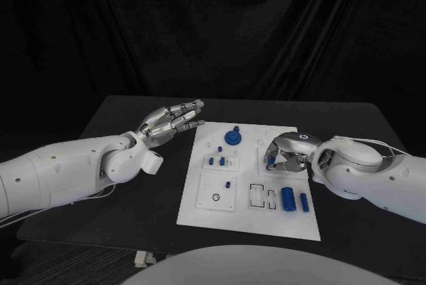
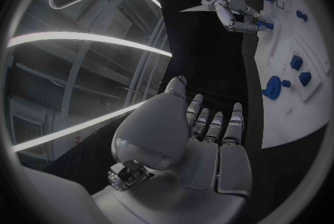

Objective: Assemble the parts on the task board

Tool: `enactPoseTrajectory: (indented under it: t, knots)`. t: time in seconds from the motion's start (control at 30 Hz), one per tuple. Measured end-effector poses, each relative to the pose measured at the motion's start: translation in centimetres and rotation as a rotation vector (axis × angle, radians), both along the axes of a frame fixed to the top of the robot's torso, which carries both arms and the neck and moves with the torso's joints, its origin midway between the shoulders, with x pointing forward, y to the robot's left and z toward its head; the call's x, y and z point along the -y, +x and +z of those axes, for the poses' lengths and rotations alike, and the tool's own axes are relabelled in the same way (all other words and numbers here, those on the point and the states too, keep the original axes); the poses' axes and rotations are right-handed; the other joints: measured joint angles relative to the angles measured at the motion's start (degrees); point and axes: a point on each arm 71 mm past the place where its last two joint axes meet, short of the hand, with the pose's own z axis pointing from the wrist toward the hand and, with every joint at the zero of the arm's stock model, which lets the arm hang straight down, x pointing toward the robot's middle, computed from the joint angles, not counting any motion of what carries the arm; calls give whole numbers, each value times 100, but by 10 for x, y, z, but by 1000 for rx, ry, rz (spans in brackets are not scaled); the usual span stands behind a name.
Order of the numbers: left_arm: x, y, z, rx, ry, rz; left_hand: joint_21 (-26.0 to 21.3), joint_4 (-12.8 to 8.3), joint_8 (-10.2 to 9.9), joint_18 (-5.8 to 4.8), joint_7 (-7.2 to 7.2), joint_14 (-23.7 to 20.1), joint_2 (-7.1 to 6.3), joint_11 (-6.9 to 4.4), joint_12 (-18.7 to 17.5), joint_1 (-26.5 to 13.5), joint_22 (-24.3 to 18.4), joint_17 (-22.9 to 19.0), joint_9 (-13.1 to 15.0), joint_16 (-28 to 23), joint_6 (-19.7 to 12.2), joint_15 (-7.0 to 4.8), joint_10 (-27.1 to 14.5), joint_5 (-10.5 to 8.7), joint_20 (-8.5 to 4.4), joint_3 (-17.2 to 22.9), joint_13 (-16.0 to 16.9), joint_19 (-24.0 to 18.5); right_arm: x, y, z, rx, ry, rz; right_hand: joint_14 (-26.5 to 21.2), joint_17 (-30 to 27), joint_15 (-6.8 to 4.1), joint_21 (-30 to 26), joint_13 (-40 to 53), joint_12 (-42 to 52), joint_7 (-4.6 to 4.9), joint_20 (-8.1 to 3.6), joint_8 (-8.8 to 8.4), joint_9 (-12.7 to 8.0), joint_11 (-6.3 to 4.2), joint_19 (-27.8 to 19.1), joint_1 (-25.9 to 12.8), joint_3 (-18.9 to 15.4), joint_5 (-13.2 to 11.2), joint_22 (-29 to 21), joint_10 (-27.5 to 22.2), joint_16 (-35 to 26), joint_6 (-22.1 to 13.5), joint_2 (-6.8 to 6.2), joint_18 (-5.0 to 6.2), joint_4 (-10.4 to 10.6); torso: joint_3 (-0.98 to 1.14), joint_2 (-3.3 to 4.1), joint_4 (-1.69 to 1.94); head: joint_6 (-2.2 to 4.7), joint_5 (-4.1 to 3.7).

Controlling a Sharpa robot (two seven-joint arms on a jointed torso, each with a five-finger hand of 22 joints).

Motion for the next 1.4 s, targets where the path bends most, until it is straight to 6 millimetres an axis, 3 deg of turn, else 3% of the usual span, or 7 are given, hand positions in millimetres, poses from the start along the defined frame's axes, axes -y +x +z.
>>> enactPoseTrajectory:
  t: [0.2,0.37,0.67,0.87,1.03,1.3,1.4]
  knots:
    - [0,0,0,0,0,1,0,-13,0,0,0,0,23,19,22,23,0,0,0,0,0,0,19,2,0,-14,0,0,0,-2,15,50,25,10,0,-14,0,0,0,-67,-31,0,49,65,22,0,28,101,-51,5,22,-21,111,2,1,-52,0,0,0,0,15]
    - [0,0,-1,-1,1,1,0,-29,23,0,0,0,23,19,22,23,0,-1,-1,0,0,0,20,36,0,2,6,0,-7,-4,43,110,50,44,-12,-58,-28,0,0,-89,-44,-41,56,100,51,0,42,149,-93,4,51,-53,205,15,0,-53,-1,0,0,0,33]
    - [2,0,-3,-4,-1,-3,0,-53,23,-1,0,-1,49,19,45,49,-6,5,-1,22,0,0,20,36,0,26,6,0,-46,-20,68,144,97,159,11,-46,-92,100,-1,-135,-104,-81,132,197,129,40,87,222,-97,4,130,-83,386,-33,0,-107,-1,-1,0,0,41]
    - [4,0,-4,-6,-3,-8,0,-69,22,0,0,0,75,-1,44,76,-17,5,-1,22,0,0,41,57,0,42,10,-1,-85,-29,64,127,99,258,42,0,-122,176,0,-156,-104,-113,132,199,160,72,37,252,-117,3,162,-83,386,-79,0,-122,-1,1,0,0,125]
    - [6,-1,-4,-8,-4,-11,0,-69,22,0,0,0,75,-1,44,75,-17,4,-1,22,0,0,41,57,0,42,10,-1,-112,-36,52,100,91,324,42,0,-122,176,0,-164,-104,-112,102,200,158,71,29,252,-117,3,163,-83,386,-83,0,-122,-1,1,1,0,150]
    - [6,-1,-4,-10,-5,-13,0,-84,45,0,12,20,75,24,68,76,-65,4,-1,22,12,20,67,57,0,58,16,-1,-142,-45,30,71,69,401,42,-12,-121,176,5,-205,-103,-112,55,184,157,71,-8,290,-141,3,165,-83,344,-61,1,-116,-1,1,1,0,40]
    - [5,-1,-4,-10,-5,-12,-58,-84,57,0,35,-9,75,50,96,75,-238,4,-2,22,35,-15,94,57,-96,58,16,-98,-149,-48,22,59,62,418,54,-7,-133,255,8,-210,-103,-133,53,184,159,93,-30,290,-141,2,169,-83,344,-83,0,-115,-1,1,1,0,-1]
